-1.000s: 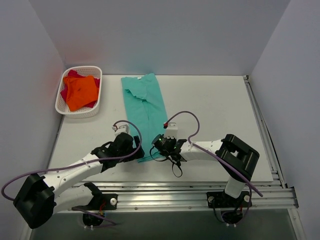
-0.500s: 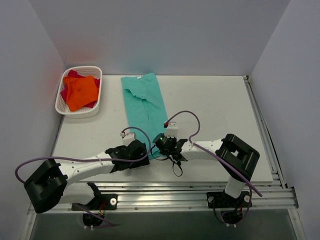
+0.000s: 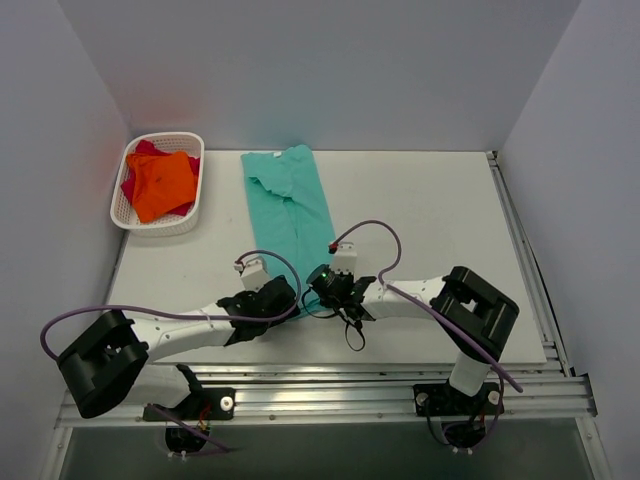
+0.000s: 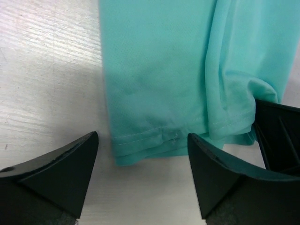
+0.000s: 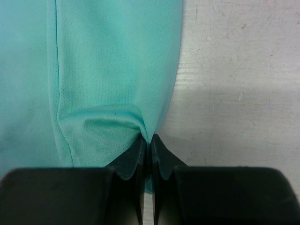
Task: Fold and stack the t-shirts
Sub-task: Fold the tshirt
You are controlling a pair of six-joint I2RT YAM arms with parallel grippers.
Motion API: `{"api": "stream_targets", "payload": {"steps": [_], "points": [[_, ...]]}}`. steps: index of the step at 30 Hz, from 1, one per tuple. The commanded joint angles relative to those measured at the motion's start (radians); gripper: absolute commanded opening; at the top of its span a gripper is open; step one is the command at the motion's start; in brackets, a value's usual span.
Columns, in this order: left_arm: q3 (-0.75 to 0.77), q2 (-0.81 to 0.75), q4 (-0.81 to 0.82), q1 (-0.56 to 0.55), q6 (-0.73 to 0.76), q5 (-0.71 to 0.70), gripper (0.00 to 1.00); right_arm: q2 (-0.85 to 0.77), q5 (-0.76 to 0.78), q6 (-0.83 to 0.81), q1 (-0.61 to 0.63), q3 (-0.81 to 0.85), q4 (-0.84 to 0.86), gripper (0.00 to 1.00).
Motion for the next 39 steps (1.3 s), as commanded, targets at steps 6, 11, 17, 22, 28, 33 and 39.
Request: {"api": "stream_targets", "payload": {"steps": [6, 11, 17, 22, 28, 33, 39], "points": [[-0.022, 0.117, -0.008, 0.0, -0.049, -0.034, 0.52, 0.032, -0.007, -0.013, -0.023, -0.01, -0.006, 0.0], [-0.06, 0.187, 0.133, 0.001, -0.063, -0.033, 0.45, 0.035, -0.012, -0.015, -0.025, -0.014, -0.005, 0.0], [-0.026, 0.207, 0.112, 0.001, -0.063, -0.068, 0.09, 0.012, -0.001, -0.009, -0.027, -0.021, -0.026, 0.0], [-0.016, 0.105, 0.01, 0.006, -0.043, -0.114, 0.02, -0.032, 0.005, -0.009, -0.037, -0.041, -0.054, 0.0], [-0.029, -0.006, -0.07, 0.015, -0.027, -0.143, 0.02, -0.081, 0.004, -0.004, -0.042, -0.074, -0.06, 0.0], [-0.042, -0.021, -0.076, 0.015, -0.033, -0.14, 0.02, -0.082, -0.004, -0.01, -0.045, -0.08, -0.054, 0.19], [-0.046, -0.003, -0.065, 0.015, -0.04, -0.131, 0.02, -0.079, -0.015, -0.013, -0.046, -0.09, -0.039, 0.46]]}}
